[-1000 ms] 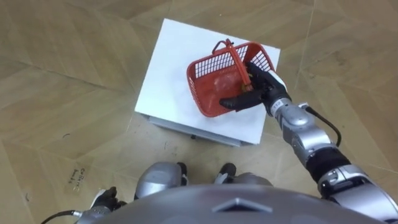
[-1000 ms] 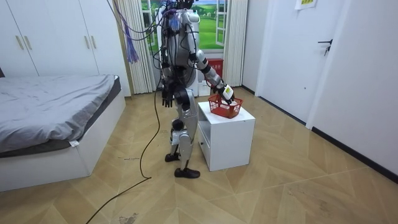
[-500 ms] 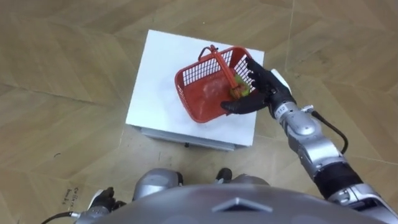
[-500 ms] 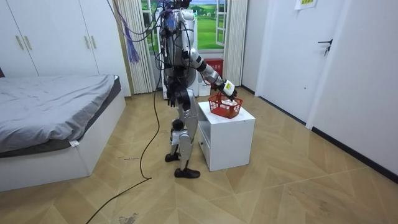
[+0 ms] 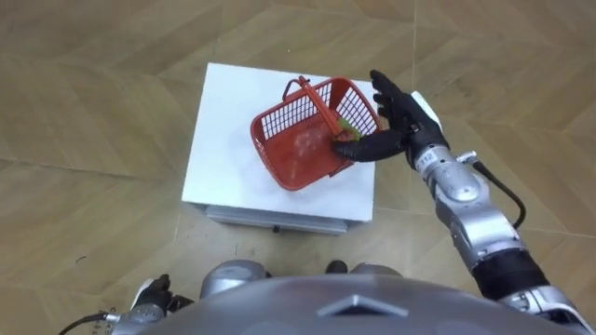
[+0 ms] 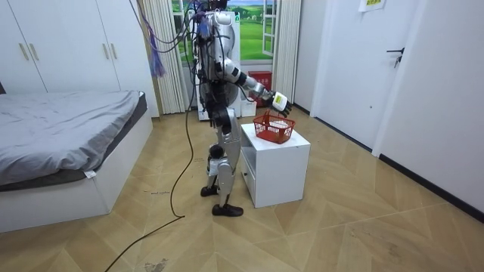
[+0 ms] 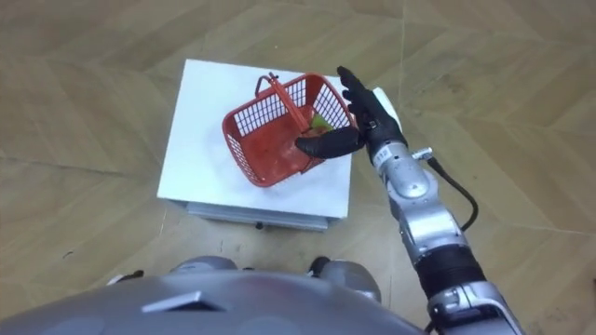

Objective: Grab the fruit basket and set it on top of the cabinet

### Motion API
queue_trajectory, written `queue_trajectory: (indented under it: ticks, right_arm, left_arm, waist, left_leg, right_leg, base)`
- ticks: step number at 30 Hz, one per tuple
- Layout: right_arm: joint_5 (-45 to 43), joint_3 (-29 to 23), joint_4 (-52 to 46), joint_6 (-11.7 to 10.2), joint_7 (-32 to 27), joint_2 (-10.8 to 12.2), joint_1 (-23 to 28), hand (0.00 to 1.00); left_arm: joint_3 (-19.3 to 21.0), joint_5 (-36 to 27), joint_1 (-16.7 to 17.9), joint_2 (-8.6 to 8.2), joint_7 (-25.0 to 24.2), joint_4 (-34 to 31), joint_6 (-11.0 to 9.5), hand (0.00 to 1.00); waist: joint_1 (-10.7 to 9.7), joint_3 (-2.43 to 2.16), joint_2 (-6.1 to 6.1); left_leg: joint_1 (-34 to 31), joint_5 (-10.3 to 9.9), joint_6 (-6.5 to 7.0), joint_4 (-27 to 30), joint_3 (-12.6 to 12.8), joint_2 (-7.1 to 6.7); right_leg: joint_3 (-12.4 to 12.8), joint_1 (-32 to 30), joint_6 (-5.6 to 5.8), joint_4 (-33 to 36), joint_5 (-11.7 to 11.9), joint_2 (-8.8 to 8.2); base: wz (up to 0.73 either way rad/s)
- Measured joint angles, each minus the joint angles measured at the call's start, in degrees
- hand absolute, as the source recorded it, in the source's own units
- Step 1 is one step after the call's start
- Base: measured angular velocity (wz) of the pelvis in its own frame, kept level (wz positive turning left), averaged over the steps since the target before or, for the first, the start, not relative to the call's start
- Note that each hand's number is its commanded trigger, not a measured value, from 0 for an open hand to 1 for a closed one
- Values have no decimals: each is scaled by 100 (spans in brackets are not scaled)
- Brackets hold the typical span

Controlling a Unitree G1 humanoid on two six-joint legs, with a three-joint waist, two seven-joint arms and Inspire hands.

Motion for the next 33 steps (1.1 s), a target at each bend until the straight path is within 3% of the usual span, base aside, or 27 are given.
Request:
queue_trajectory:
  ticks: [3,5,9,14,18,24,29,33]
  right_arm:
    - [-82,-219,3,16,-4,-3,241,0]
    - [-66,-407,158,-8,-6,-1,401,0]
    - [-160,-695,1226,-71,-136,20,421,0]
    - [-232,-1042,2574,-77,-327,25,672,0]
    - [-260,-1362,3283,-77,-531,54,768,0]
    - [-150,-1587,4018,-65,-801,219,839,0]
    - [-122,-1587,4428,96,-786,251,777,0]
    - [-162,-1577,4813,358,-649,241,629,0]
  left_arm:
    - [225,102,11,-39,-3,-110,29,0]
    - [238,93,46,-51,13,-81,24,0]
    - [338,94,53,-54,153,-60,-15,0]
    - [444,102,143,-69,386,-10,-23,0]
    - [629,477,189,-116,395,5,-8,0]
    - [788,485,237,-236,340,170,142,0]
    - [810,487,248,-284,125,188,294,0]
    - [836,490,212,-284,1,187,439,0]
  waist:
    - [-14,-28,31]
    - [-115,-39,128]
    - [-199,-62,181]
    - [-340,-59,125]
    - [-343,-60,123]
    - [-302,-54,149]
    - [-292,-54,176]
    - [-288,-51,186]
  left_leg:
    - [10,-1,-2,-21,18,3]
    - [139,-6,-11,-73,17,17]
    - [304,-12,-21,-151,50,29]
    - [368,-20,-33,-157,18,33]
    - [405,-68,-39,-138,22,43]
    - [500,-108,-61,-121,92,76]
    - [507,-112,-68,-130,100,86]
    - [515,-112,-68,-136,85,86]
  right_leg:
    - [6,32,-5,-87,4,17]
    - [30,135,-4,-95,3,37]
    - [118,240,13,-104,-11,65]
    - [140,346,12,-183,-11,84]
    - [149,399,11,-179,-12,99]
    - [270,469,-1,-181,-19,147]
    - [264,466,-10,-180,-25,154]
    - [261,480,-8,-179,-37,153]
  base:
    - [-1]
    - [0]
    - [-6]
    - [0]
    - [-2]
    - [-7]
    - [0]
    - [0]
